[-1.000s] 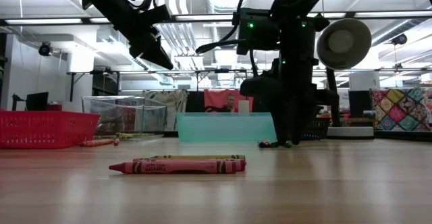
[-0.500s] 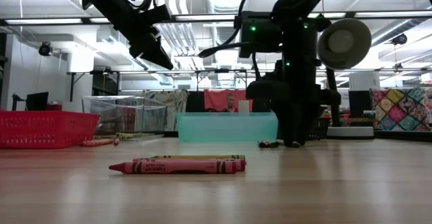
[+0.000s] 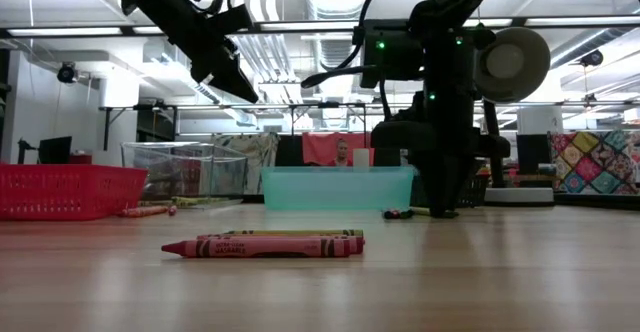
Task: Sort crayons
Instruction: Put the green crayon into the transparent bin
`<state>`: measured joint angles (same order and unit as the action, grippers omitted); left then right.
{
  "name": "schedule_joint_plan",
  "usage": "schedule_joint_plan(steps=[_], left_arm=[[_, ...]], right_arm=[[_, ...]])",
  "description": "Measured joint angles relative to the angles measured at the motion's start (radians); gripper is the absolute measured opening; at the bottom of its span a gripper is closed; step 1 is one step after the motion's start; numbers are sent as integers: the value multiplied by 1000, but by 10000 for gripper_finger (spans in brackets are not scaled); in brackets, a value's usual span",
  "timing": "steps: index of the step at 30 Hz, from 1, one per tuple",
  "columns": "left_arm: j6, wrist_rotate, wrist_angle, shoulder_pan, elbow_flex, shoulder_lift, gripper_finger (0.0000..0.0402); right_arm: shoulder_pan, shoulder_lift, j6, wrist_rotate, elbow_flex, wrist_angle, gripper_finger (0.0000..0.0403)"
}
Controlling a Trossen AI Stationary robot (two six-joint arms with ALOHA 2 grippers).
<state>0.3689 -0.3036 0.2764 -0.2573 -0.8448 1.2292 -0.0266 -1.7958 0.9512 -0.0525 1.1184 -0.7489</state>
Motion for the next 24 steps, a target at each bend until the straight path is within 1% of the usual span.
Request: schedule_joint_plan(steps=[4, 7, 10, 12, 15, 17, 21, 23, 24], left_arm=[[-2, 139, -7, 0, 0, 0, 63], [-6, 230, -17, 1, 0, 0, 63], [-20, 244, -34, 1, 0, 0, 63], [-20, 244, -42, 0, 0, 0, 63], [-22, 247, -52, 0, 1, 0, 63], [-28, 281, -60, 0, 1, 0, 63], [-31, 405, -68, 0, 3, 0, 63], [-32, 449, -68, 1, 4, 0, 63], [-32, 453, -65, 1, 4, 0, 63]], right_arm=[[-5, -2, -21, 2, 6, -9, 19], [-10, 5, -46, 3, 9, -15, 13], [-16, 25, -49, -8, 7, -47, 12], [-17, 46, -50, -40, 1, -104, 12], [-17, 93, -64, -74, 3, -127, 11], [-17, 130, -80, -99, 1, -137, 9], [-15, 193, -126, -146, -1, -104, 9], [-15, 227, -168, -162, -4, -50, 9], [-16, 240, -195, -165, -8, -15, 9]])
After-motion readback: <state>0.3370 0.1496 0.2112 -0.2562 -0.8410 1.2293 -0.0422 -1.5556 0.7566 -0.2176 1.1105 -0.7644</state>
